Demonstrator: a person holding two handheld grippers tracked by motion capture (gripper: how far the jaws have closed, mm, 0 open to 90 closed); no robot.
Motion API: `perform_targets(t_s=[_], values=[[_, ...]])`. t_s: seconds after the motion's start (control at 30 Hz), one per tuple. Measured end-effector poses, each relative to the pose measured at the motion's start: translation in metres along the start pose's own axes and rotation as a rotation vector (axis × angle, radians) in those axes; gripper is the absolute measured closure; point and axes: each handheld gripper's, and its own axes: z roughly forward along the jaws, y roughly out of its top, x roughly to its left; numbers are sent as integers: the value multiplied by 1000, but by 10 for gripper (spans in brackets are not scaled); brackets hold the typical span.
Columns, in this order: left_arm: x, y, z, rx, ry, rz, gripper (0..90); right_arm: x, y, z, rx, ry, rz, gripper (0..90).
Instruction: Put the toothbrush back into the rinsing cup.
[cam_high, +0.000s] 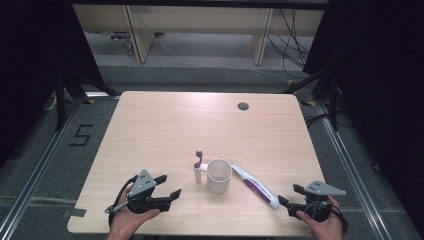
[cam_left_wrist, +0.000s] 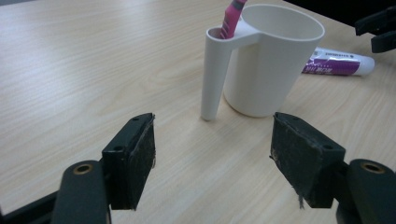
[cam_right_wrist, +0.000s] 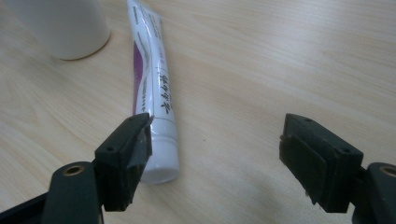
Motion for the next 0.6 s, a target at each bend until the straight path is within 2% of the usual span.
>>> perform_targets(t_s=[0.13, 0.6], values=[[-1, -7, -3, 15, -1, -13, 279, 0, 0, 0, -1, 2, 3, 261], [-6, -35, -12, 77, 1, -22, 195, 1, 0, -1, 3, -4, 3, 262]])
